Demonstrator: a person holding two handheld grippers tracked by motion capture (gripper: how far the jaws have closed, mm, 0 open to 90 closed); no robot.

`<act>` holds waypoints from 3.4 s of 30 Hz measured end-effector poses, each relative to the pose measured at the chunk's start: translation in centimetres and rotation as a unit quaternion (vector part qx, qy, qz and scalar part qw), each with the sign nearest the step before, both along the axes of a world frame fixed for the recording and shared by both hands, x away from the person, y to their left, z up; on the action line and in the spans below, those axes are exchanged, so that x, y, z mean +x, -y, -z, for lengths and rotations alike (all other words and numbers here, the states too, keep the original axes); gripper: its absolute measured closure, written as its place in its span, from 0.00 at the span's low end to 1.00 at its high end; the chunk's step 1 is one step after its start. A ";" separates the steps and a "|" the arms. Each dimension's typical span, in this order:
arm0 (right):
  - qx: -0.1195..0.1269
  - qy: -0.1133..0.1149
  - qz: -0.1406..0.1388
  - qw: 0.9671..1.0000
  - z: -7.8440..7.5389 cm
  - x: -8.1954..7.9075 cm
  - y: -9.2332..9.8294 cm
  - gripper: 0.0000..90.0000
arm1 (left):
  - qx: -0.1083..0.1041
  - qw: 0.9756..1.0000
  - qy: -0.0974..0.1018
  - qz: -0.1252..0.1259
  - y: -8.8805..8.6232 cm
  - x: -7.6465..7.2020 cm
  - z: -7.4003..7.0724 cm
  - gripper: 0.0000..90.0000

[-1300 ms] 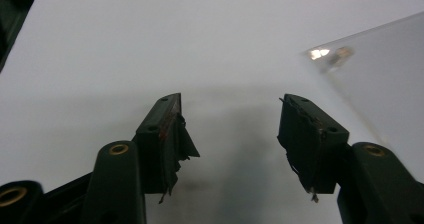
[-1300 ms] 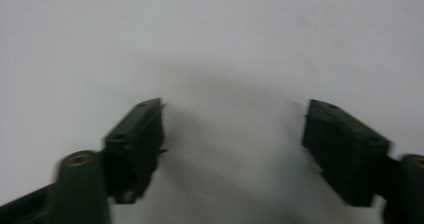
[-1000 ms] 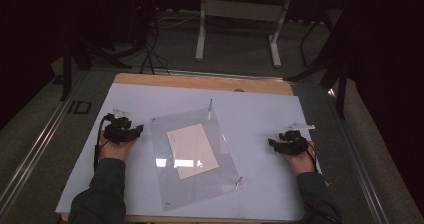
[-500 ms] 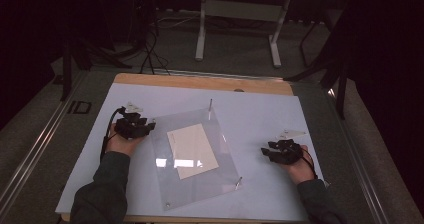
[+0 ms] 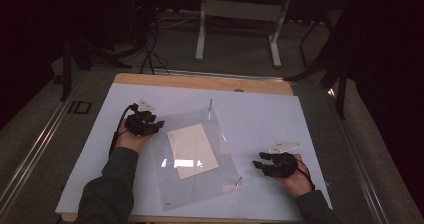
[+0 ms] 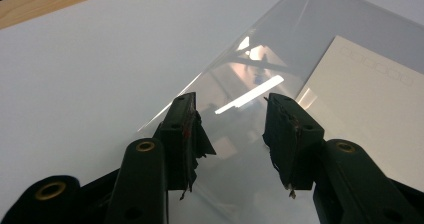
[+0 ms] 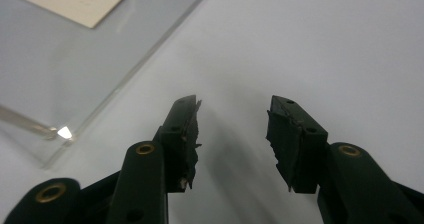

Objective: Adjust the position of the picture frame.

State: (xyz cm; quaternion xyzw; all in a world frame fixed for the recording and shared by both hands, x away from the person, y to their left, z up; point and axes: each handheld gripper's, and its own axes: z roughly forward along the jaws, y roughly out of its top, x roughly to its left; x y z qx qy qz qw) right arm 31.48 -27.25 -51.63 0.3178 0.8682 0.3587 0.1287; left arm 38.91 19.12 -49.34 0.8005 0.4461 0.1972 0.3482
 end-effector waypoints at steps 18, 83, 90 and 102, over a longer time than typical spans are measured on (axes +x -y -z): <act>0.008 0.002 -0.033 0.999 -0.1 -1.5 -1.1 0.59 | 0.006 1.000 0.010 0.018 1.7 0.6 -0.4 0.60; 0.030 0.001 -0.155 0.987 0.5 -5.0 -3.9 0.76 | -0.020 0.997 0.007 0.075 9.0 5.1 1.3 0.66; 0.045 0.009 -0.156 0.987 0.6 -4.9 -4.5 0.83 | -0.026 0.997 0.011 0.078 9.6 5.6 1.3 0.67; 0.059 0.026 -0.155 0.986 0.9 -5.2 -5.1 0.90 | -0.039 0.997 -0.004 0.073 10.3 6.6 2.4 0.68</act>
